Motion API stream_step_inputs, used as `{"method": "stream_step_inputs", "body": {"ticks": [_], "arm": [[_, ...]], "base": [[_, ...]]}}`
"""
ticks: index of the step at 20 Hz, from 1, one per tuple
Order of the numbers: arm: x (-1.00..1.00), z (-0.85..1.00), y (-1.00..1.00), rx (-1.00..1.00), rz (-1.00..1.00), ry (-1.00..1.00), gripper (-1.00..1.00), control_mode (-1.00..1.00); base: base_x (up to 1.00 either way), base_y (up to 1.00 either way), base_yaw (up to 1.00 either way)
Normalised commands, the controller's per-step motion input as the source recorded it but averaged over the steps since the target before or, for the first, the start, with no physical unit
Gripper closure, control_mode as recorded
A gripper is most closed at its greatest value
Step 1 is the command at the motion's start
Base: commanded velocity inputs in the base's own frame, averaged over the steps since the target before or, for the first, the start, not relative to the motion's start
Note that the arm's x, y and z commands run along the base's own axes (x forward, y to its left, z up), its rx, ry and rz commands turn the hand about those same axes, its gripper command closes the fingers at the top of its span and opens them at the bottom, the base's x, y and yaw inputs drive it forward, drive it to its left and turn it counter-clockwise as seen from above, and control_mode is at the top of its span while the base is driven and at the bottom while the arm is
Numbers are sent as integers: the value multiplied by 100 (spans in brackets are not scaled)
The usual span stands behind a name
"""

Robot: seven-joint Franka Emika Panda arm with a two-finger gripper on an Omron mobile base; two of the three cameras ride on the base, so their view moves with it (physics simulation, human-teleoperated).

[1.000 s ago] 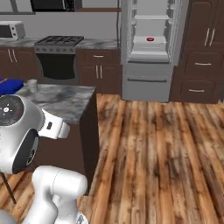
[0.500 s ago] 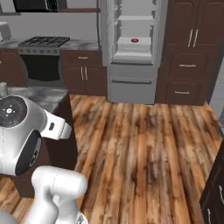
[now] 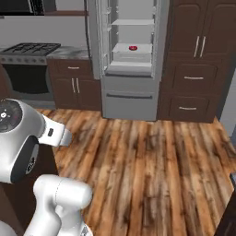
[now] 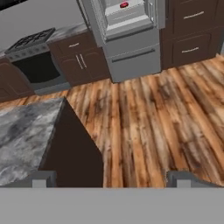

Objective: Take the donuts from the fridge and place them on the empty tray on the dining counter.

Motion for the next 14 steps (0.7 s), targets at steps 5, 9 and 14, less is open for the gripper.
{"method": "stream_step_inputs", "body": {"ticks": [5, 9, 14], "arm": [[0, 0, 0, 0, 0, 0, -100, 100], [0, 0, 0, 0, 0, 0, -100, 100], [0, 0, 0, 0, 0, 0, -100, 100]], "base": [[100, -50, 0], [100, -1, 0], [100, -4, 0]]}}
